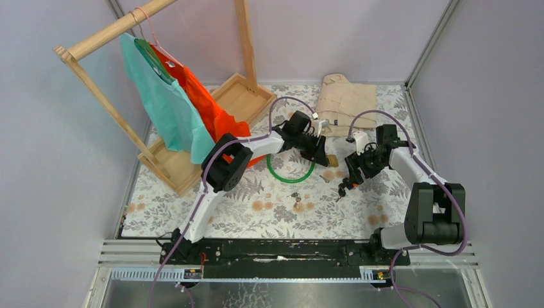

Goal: Lock with the key
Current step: Place the lock at the center of the board, then pick up the lock from the center of the board.

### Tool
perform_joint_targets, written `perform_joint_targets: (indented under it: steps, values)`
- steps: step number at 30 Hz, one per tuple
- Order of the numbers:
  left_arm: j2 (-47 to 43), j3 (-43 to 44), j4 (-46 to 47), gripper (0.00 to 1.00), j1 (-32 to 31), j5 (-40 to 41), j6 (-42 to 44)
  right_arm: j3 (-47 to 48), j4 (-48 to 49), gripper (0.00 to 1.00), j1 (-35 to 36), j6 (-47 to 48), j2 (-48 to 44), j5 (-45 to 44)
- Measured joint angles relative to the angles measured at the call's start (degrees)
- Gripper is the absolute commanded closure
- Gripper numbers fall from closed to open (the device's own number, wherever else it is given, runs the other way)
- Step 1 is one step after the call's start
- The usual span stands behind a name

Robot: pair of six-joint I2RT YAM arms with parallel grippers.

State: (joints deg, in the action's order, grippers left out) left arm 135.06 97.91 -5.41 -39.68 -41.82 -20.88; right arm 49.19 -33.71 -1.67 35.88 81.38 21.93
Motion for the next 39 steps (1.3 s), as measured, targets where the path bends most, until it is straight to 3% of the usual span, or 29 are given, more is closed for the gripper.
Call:
perform_joint_targets:
  steps: [9,20,22,27,30,34,39]
  values:
    - [-3.1,0.4,-4.0,0.33,0.4,2.1,6.6,-2.8,-0.2,0.23,0.6,0.1,1.7,0.2]
    - [-17.3,-0.2,-6.7,0.19,2.5,6.5,15.6,-5.1,5.1,0.34,2.2,0.0,3.9,0.0]
    - [-19.7,-1.4,-6.8,0.17,3.0,7.3,16.9,-5.2,6.1,0.42,2.2,0.0,4.0,0.0]
    - [-23.2,-4.2,-7.0,0.12,4.6,8.6,18.8,-5.3,7.8,0.74,2.3,-0.1,4.6,0.0]
    - [-23.9,-5.3,-7.1,0.12,6.2,8.8,19.1,-5.2,7.9,0.87,2.3,0.1,4.7,0.1]
    - [-25.3,-6.3,-7.5,0.11,8.8,8.8,19.4,-5.2,7.9,0.99,2.4,0.3,4.5,0.1]
    - [-28.6,-7.2,-7.6,0.12,10.6,7.4,20.4,-4.6,6.2,1.00,2.4,0.7,0.5,0.5]
